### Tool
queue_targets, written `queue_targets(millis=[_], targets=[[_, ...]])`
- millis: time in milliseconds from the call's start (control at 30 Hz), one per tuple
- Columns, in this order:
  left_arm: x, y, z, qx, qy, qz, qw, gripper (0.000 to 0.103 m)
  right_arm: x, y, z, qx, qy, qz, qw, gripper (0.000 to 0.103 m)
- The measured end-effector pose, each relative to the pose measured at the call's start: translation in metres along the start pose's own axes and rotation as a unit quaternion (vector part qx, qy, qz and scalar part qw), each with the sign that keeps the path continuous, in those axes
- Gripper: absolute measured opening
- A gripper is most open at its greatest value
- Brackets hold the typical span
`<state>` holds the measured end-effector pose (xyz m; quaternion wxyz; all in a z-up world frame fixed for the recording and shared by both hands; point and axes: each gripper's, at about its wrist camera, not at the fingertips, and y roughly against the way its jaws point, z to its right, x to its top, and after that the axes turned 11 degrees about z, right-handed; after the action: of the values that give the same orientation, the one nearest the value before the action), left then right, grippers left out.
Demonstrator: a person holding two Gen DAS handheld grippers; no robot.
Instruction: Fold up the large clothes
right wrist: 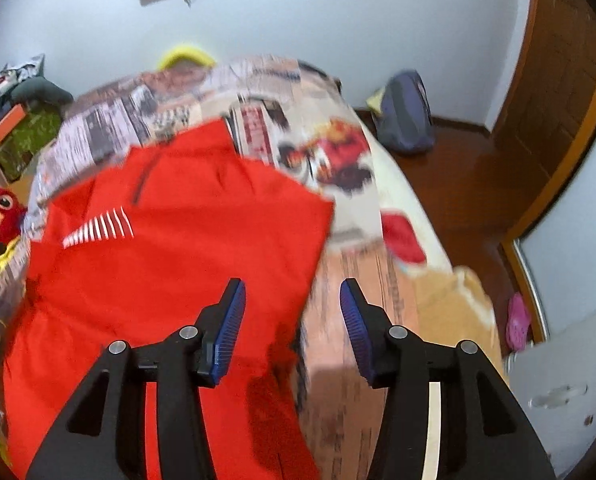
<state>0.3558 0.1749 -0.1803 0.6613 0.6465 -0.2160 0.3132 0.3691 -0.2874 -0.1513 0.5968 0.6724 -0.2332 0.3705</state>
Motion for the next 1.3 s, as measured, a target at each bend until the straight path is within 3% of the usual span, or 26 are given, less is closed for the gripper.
queue_targets(millis=[133,233,467,667,800,1033,1167,1200,1267,1300], targets=[[0.044,0.007,0.022,-0.029,-0.013,0.035,0.9989,0.054,0.036,-0.008,-0.014,0.016,0.008,0.044,0.999,0.057],[0.068,-0.001,0.039,-0.042,-0.023,0.05,0.9976,0.059,0.053,-0.02,-0.025,0.034,0.01,0.059,0.998,0.058],[0.101,-0.068,0.071,-0.063,-0.021,0.037,0.9971,0.06,0.081,-0.088,-0.05,0.079,0.014,0.025,0.996,0.058],[0.107,-0.153,0.084,-0.087,0.016,-0.015,0.996,0.06,0.092,-0.161,-0.065,0.091,0.004,-0.021,0.996,0.058],[0.102,-0.201,0.085,-0.074,0.04,-0.043,0.9955,0.06,0.095,-0.206,-0.068,0.078,-0.023,-0.06,0.995,0.058],[0.096,-0.261,0.083,-0.089,0.082,-0.069,0.9903,0.063,0.086,-0.265,-0.074,0.095,-0.041,-0.108,0.989,0.06],[0.09,-0.272,0.082,-0.112,0.1,-0.061,0.9867,0.065,0.076,-0.272,-0.065,0.122,-0.075,-0.104,0.984,0.065],[0.089,-0.273,0.083,-0.115,0.097,-0.06,0.9867,0.065,0.076,-0.272,-0.063,0.127,-0.078,-0.104,0.983,0.065],[0.087,-0.272,0.086,-0.115,0.093,-0.052,0.9877,0.05,0.076,-0.269,-0.065,0.135,-0.071,-0.099,0.983,0.058],[0.086,-0.271,0.087,-0.107,0.092,-0.049,0.9888,0.041,0.077,-0.269,-0.067,0.145,-0.069,-0.097,0.982,0.04]])
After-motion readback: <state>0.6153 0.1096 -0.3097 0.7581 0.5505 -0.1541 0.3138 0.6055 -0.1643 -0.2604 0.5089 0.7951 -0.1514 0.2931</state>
